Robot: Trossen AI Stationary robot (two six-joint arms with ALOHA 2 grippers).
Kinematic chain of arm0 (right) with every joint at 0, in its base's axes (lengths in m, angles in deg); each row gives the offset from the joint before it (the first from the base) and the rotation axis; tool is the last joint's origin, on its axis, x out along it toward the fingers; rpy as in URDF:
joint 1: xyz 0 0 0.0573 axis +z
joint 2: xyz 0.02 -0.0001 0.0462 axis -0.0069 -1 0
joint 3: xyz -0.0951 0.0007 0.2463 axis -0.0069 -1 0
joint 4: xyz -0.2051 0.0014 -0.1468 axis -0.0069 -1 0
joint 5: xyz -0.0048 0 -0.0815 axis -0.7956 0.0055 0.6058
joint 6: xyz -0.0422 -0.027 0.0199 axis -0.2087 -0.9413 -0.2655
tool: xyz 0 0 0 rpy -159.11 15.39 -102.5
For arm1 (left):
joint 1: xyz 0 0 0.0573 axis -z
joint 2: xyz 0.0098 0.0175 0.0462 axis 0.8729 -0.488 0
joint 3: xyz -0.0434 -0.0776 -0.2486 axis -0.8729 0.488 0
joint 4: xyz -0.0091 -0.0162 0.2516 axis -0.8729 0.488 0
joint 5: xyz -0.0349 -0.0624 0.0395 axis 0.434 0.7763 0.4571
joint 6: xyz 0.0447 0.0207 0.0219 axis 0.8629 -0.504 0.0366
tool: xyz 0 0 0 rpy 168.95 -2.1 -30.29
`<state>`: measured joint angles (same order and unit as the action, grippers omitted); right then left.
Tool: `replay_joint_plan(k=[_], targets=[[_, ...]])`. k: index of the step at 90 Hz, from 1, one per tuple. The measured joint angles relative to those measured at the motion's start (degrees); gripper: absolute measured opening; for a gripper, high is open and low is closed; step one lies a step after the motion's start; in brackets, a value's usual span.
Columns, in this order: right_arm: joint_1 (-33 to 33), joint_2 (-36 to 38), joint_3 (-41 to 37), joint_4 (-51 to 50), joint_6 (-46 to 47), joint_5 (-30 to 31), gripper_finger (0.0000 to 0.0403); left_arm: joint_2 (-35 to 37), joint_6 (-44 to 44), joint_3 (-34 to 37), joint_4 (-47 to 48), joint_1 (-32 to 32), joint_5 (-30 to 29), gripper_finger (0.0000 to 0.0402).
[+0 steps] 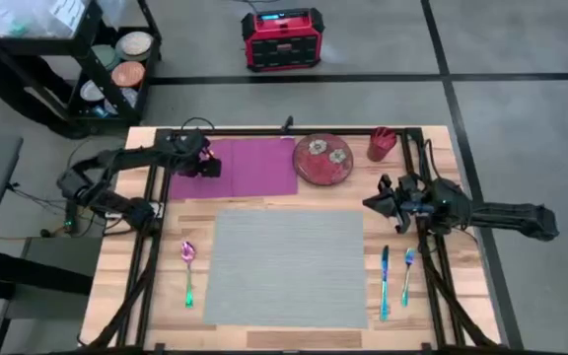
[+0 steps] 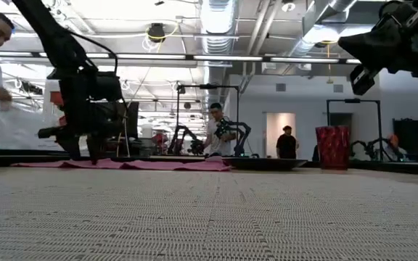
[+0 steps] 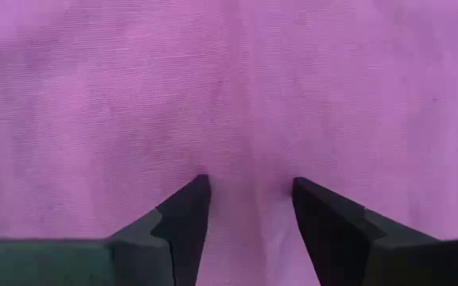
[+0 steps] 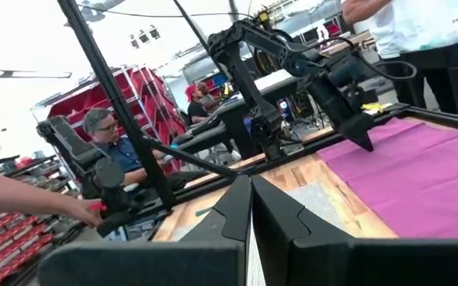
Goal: Set table place
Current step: Fold the violet table napkin
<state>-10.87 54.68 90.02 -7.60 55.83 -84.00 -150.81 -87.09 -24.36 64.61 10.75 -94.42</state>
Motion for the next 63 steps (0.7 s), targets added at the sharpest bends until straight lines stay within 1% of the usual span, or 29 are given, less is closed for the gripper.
replay_joint_plan(k=[5, 11, 28, 31, 43, 50, 58, 63], targets=[[0.0, 0.0, 0.0, 0.0, 0.0, 0.0, 0.0, 0.0, -0.1, -0.1, 0.2, 0.1, 0.0, 0.0151], [0.0, 0.0, 0.0, 0.0, 0.0, 0.0, 0.0, -0.1, -0.7, -0.4, 0.5, 0.2, 0.2, 0.0127], [0.0, 0.0, 0.0, 0.0, -0.1, 0.0, 0.0, -0.1, -0.8, -0.5, -0.7, 0.2, 1.8, 0.0021], [0.0, 0.0, 0.0, 0.0, -0.1, 0.0, 0.0, -0.1, -1.0, -0.5, -0.8, 0.2, 2.1, 0.0011], [0.0, 0.0, 0.0, 0.0, -0.1, 0.0, 0.0, 0.0, -1.7, -0.5, -0.3, 0.2, 2.4, 0.0009], [0.0, 0.0, 0.0, 0.0, -0.1, 0.0, 0.0, 0.6, -2.7, -1.2, 1.3, 0.2, 4.1, 0.0002], [0.0, 0.0, 0.0, 0.0, -0.1, 0.0, 0.0, 1.1, -2.9, -3.3, 2.4, 0.6, 6.3, 0.0001], [0.0, 0.0, 0.0, 0.0, -0.1, 0.0, 0.0, 1.4, -2.9, -5.3, 2.9, 1.2, 6.7, 0.0]])
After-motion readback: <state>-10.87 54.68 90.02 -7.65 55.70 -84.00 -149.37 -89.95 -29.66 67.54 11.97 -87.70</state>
